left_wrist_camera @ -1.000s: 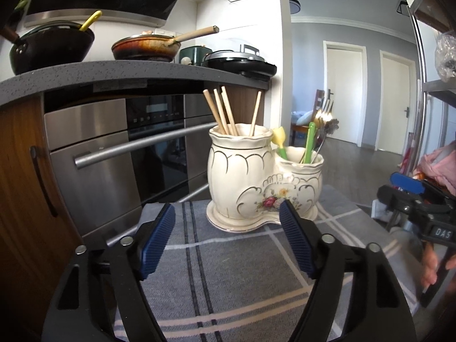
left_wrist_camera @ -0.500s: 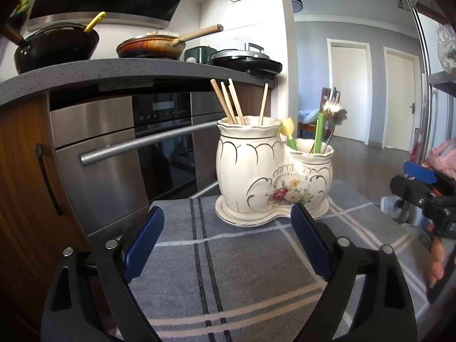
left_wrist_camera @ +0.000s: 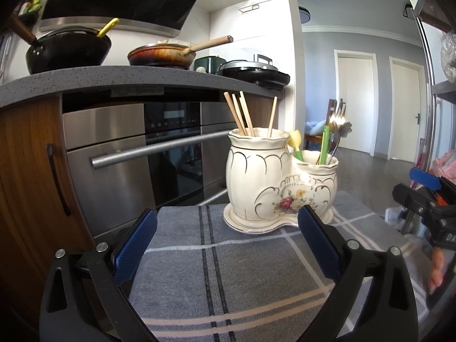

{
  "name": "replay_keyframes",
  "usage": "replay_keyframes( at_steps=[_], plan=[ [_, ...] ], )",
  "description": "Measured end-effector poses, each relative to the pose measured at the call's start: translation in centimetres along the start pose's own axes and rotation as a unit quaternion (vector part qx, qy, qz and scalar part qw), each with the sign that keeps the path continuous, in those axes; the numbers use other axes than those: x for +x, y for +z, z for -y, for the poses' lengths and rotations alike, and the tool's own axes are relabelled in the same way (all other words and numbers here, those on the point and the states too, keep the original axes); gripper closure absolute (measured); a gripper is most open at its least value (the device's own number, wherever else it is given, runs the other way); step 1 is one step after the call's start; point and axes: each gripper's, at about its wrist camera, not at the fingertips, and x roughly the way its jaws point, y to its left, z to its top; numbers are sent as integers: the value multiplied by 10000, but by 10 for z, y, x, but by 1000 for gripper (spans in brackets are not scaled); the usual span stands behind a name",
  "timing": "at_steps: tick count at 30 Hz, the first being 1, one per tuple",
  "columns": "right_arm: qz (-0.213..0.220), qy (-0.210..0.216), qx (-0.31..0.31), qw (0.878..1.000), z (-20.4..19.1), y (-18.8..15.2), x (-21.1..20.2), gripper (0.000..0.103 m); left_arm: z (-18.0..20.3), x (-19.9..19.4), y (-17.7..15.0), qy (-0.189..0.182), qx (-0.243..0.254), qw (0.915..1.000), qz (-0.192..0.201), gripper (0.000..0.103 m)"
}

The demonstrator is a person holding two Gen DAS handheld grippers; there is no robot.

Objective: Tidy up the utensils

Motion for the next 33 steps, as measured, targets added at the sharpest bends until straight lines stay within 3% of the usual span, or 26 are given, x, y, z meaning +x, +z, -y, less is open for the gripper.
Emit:
replay_keyframes(
  at_steps=[33],
  plan=[
    [3, -144, 33, 9999, 1, 0, 0, 5, 1, 2, 0, -22, 28, 10000, -35, 5]
  ],
)
